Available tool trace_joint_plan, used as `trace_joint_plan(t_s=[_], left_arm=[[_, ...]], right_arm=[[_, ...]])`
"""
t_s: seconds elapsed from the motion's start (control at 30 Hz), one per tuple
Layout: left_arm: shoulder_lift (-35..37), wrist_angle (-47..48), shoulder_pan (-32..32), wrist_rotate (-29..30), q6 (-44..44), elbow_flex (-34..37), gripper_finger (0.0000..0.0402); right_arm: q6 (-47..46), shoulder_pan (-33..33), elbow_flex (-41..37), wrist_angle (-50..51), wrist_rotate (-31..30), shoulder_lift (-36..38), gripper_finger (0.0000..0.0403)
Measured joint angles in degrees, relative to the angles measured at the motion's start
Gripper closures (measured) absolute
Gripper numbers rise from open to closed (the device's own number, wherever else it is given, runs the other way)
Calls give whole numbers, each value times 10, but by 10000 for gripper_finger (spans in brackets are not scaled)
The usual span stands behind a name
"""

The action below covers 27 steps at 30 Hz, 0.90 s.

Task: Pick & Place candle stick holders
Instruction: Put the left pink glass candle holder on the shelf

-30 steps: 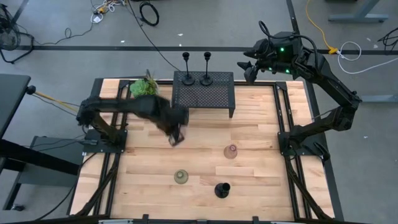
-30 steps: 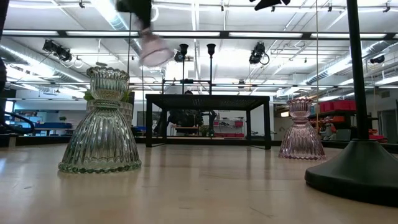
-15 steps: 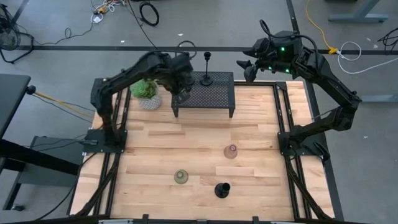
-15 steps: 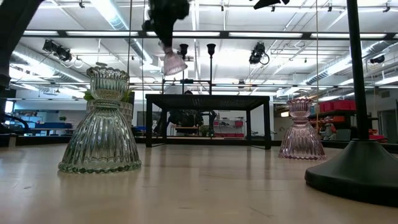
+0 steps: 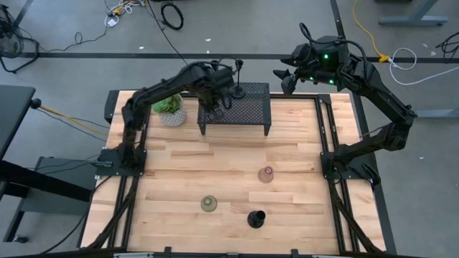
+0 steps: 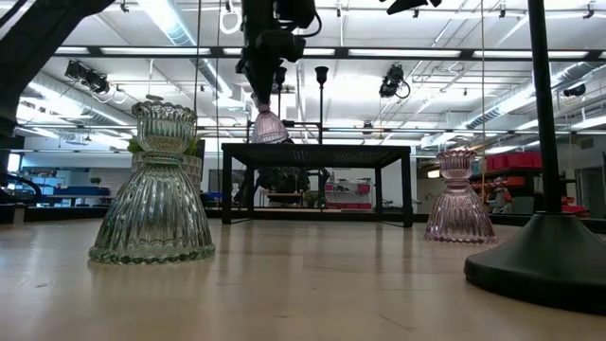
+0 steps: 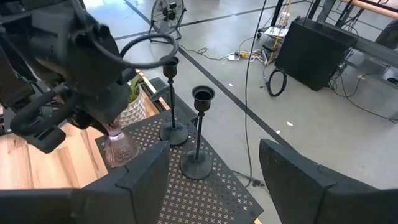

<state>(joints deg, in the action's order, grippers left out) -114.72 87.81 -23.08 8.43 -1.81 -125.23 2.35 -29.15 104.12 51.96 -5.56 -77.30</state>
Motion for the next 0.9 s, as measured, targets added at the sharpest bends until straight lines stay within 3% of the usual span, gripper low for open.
trace_joint_plan(t_s=[0.2, 0.43, 0.67, 0.9], left_arm=[[1, -17, -16, 13, 2, 0, 366], [-1, -35, -22, -23, 1, 0, 366], [-6, -41, -18, -17, 10, 0, 319], [-5, -57, -19, -6, 11, 0, 326]], right_arm=[[-1, 0, 0, 0, 0, 0, 154], [-1, 0, 0, -1, 0, 0, 154], [-1, 0, 0, -1, 0, 0, 154], [1, 0, 0, -1, 0, 0, 154]])
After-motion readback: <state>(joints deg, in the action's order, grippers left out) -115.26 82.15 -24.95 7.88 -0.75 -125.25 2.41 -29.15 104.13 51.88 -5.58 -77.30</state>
